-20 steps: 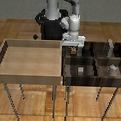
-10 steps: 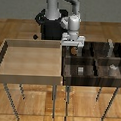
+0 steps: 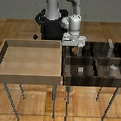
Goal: Place the loaf of bread into the appropriate compartment.
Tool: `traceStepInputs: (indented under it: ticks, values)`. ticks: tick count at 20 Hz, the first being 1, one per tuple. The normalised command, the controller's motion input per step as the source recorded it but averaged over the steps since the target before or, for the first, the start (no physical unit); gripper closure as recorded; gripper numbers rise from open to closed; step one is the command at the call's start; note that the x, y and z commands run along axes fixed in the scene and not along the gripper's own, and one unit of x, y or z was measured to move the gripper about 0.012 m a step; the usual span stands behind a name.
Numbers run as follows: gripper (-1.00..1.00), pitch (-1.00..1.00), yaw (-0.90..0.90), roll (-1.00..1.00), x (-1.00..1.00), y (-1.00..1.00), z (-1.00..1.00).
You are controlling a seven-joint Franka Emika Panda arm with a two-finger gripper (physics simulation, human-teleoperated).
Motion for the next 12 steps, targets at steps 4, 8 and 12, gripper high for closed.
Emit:
traceStepInputs:
  ticks: [4,8,12]
  values:
    - [-1.0,0.0,0.0,0.0,0.0,0.0,0.0]
    - [-1.0,0.0,0.0,0.0,0.0,0.5,0.0]
    - [-1.0,0.0,0.0,0.0,0.0,0.0,-0.25]
